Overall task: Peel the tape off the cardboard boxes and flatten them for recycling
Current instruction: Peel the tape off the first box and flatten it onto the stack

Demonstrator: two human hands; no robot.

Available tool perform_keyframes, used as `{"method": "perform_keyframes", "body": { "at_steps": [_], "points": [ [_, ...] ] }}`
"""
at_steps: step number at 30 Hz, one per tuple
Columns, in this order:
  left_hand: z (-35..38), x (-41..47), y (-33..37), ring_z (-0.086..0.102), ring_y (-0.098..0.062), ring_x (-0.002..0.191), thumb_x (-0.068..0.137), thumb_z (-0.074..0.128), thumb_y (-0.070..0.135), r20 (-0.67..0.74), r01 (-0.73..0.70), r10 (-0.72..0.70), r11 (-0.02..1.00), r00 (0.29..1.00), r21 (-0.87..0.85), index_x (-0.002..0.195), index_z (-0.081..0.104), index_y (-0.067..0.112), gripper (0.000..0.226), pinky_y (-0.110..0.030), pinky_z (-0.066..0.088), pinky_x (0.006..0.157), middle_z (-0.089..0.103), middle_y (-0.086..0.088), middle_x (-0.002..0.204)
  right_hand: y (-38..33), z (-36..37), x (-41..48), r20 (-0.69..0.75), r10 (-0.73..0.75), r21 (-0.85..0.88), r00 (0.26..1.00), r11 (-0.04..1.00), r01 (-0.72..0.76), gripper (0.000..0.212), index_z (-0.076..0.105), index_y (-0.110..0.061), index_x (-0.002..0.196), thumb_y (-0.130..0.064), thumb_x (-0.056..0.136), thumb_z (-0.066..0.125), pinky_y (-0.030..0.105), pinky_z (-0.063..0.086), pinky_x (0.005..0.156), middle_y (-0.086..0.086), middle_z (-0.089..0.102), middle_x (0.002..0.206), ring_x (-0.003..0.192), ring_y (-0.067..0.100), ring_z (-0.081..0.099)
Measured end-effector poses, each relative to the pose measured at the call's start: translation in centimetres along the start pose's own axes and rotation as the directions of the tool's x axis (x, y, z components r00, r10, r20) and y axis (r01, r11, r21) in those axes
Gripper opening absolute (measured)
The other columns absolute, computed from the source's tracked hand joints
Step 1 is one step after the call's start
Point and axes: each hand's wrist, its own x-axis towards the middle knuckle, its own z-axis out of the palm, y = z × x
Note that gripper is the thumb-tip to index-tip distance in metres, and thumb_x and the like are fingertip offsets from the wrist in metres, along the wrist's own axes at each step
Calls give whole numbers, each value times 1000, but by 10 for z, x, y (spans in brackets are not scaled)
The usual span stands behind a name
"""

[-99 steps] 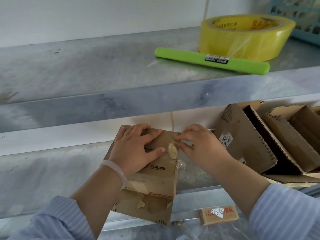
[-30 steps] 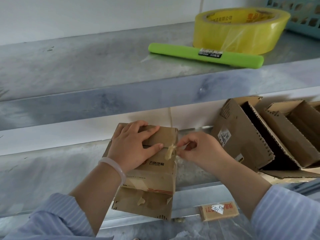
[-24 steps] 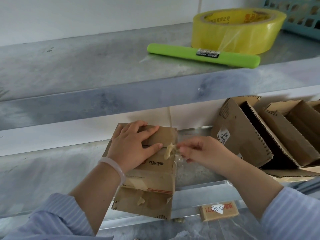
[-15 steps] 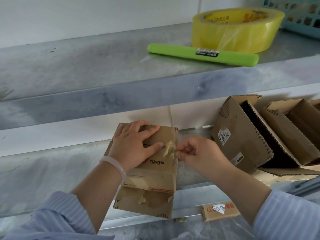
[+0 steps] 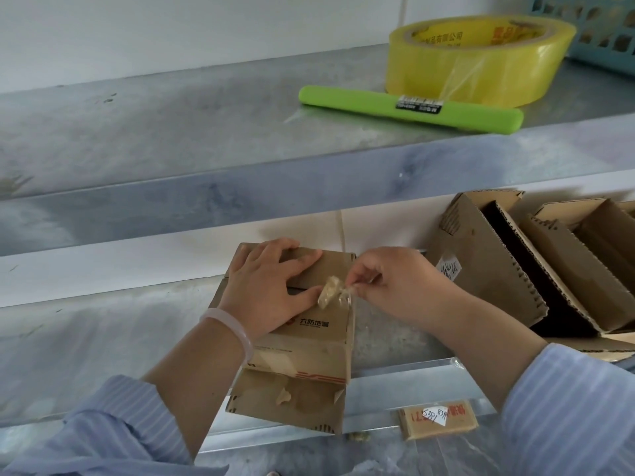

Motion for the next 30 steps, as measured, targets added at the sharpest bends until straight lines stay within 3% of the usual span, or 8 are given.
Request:
{"method": "perform_keyframes", "body": {
  "at_steps": [8, 11, 13, 16, 19, 22, 25, 30],
  "points": [
    [2, -1, 0, 24, -4, 126, 83, 41, 73, -66, -69, 65, 996, 996, -52, 129, 51, 54, 51, -32, 22, 109, 41, 21, 139, -2, 8, 9, -106, 175, 183, 979, 971, -153, 11, 68, -32, 78, -24, 75, 75, 4, 42, 59, -13, 66, 75, 74, -6, 59],
    [1, -5, -1, 46, 2, 109, 89, 58, 42, -148, -175, 149, 969, 978, -177, 113, 68, 44, 26, -23, 33, 98, 56, 24, 113, -3, 9, 7, -139, 169, 141, 976, 979, -150, 12, 66, -30, 78, -25, 73, 77, 6, 41, 54, -13, 64, 78, 69, 1, 59],
    [-2, -8, 0, 54, 4, 94, 91, 58, 32, -138, -151, 109, 928, 984, -340, 103, 74, 38, 21, -16, 36, 86, 60, 27, 91, -2, 9, 5, -154, 180, 133, 972, 978, -160, 14, 65, -29, 75, -27, 72, 79, 7, 40, 52, -13, 63, 76, 67, 0, 58],
    [-8, -10, 12, 59, 6, 85, 82, 53, 63, -30, -68, 61, 884, 998, -463, 101, 75, 38, 39, -17, 41, 73, 65, 27, 80, -2, 10, 4, -131, 215, 171, 968, 966, -192, 13, 66, -29, 70, -30, 72, 80, 4, 39, 52, -14, 61, 64, 64, -13, 54],
    [-3, -11, 32, 59, 2, 81, 64, 52, 81, -33, 18, -31, 938, 999, -347, 104, 71, 42, 59, -28, 48, 79, 67, 21, 82, -2, 12, 3, -96, 219, 166, 971, 965, -201, 13, 68, -32, 68, -31, 74, 79, 2, 36, 52, -17, 60, 60, 63, -18, 53],
    [2, -13, 45, 58, -3, 80, 70, 59, 71, -145, 31, -72, 962, 987, -270, 95, 72, 41, 41, -35, 48, 81, 66, 18, 78, 2, 10, 0, -41, 224, 262, 974, 943, -206, 8, 73, -33, 76, -28, 82, 72, 5, 44, 60, -18, 70, 70, 70, -10, 61],
    [5, -12, 48, 57, -6, 82, 80, 61, 60, -178, 17, -55, 978, 982, -210, 93, 70, 38, 27, -37, 46, 84, 64, 18, 80, 9, 10, -7, 3, 235, 473, 972, 856, -208, 21, 72, -33, 87, -15, 90, 62, 24, 57, 75, -13, 74, 79, 78, 3, 70],
    [11, -10, 52, 54, -4, 83, 88, 58, 47, -146, 24, -54, 980, 988, -197, 85, 60, 37, 11, -41, 36, 106, 57, 21, 77, 21, 31, -22, -31, 353, 701, 935, 675, -231, 32, 69, -24, 98, 3, 88, 54, 31, 59, 78, -5, 75, 85, 82, 12, 72]
  ]
}}
